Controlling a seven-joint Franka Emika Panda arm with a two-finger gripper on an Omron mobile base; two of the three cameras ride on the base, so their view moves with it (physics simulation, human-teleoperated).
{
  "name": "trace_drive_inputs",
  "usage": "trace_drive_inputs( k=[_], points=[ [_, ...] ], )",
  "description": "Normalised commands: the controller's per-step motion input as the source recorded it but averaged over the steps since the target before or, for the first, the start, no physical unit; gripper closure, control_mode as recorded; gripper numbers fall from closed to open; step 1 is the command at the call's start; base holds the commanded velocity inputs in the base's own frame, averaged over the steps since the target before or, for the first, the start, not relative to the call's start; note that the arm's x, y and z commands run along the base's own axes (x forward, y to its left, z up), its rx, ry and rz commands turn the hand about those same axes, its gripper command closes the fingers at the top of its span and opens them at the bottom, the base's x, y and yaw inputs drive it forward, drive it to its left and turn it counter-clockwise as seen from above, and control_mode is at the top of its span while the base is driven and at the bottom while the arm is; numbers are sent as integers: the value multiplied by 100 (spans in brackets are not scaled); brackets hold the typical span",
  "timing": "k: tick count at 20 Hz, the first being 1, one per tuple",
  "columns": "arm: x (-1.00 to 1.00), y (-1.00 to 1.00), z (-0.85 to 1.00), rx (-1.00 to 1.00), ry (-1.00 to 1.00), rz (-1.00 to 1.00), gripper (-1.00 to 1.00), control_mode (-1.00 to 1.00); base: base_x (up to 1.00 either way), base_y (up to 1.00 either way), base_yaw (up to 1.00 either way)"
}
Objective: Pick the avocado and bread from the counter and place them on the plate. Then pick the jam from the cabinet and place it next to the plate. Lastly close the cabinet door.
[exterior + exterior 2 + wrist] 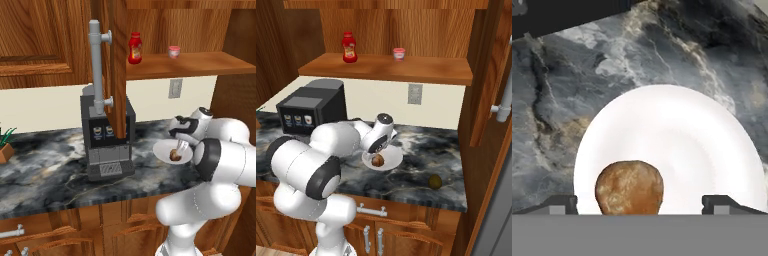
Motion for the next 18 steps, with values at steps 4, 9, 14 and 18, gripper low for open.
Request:
trace_drive_inputs(
  k=[4,9,14,18],
  points=[
    [-34,-52,18,0,12,-18,-100,-100,0,0,0],
    [-30,-50,17,2,14,-32,-100,-100,0,0,0],
    [-22,-34,26,6,13,-39,-100,-100,0,0,0],
    [-21,-27,19,7,12,-42,-100,-100,0,0,0]
  ],
)
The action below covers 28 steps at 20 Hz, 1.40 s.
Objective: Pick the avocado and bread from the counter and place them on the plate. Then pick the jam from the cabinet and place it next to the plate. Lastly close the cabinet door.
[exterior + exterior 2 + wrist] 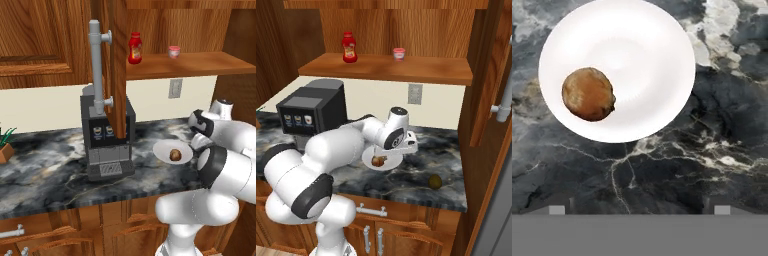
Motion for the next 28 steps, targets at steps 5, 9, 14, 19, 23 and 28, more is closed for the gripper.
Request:
trace_drive_inputs(
  k=[5,9,14,19,23,28],
  points=[
    [-17,-26,15,1,2,-26,-100,-100,0,0,0],
    [-27,-41,1,0,-1,-13,-100,-100,0,0,0],
    [-25,-39,0,-5,-8,0,-100,-100,0,0,0],
    [-7,-21,0,-9,-11,0,-100,-100,0,0,0],
    [-6,-21,0,-9,-14,0,-100,-100,0,0,0],
    [-10,-30,0,-6,-12,1,-100,-100,0,0,0]
  ],
)
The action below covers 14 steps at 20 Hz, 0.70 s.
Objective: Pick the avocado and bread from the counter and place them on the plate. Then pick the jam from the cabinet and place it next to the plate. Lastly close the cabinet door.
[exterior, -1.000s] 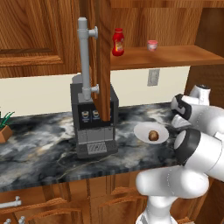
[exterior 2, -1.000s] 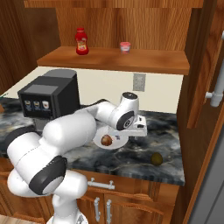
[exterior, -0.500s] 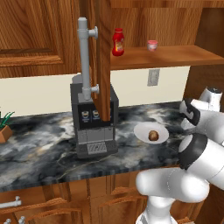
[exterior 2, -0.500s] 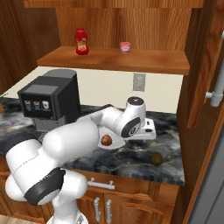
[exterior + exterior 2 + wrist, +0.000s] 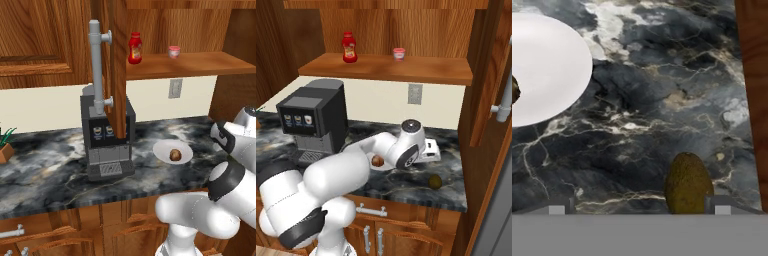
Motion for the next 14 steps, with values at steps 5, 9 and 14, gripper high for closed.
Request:
trace_drive_inputs(
  k=[5,9,14],
  points=[
    [-19,-34,0,-4,-3,0,-100,-100,0,0,0],
    [-22,-33,0,-2,0,0,-100,-100,0,0,0],
    [-8,-15,0,0,0,0,-100,-100,0,0,0]
  ],
)
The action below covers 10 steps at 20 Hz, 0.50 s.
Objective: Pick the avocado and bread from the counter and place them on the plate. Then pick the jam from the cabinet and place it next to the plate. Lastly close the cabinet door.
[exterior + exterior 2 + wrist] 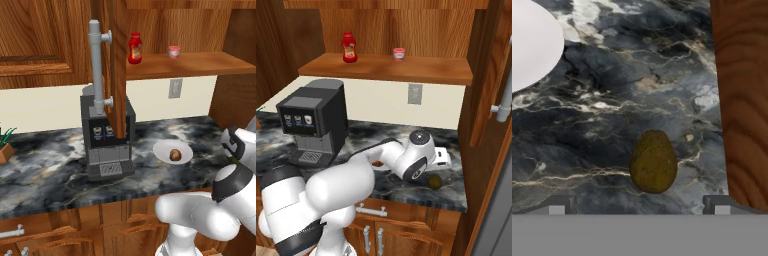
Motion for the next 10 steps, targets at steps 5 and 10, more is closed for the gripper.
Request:
trace_drive_inputs(
  k=[5,10],
  points=[
    [0,0,0,0,5,0,-100,-100,0,0,0],
    [0,0,0,1,20,0,-100,-100,0,0,0]
  ],
)
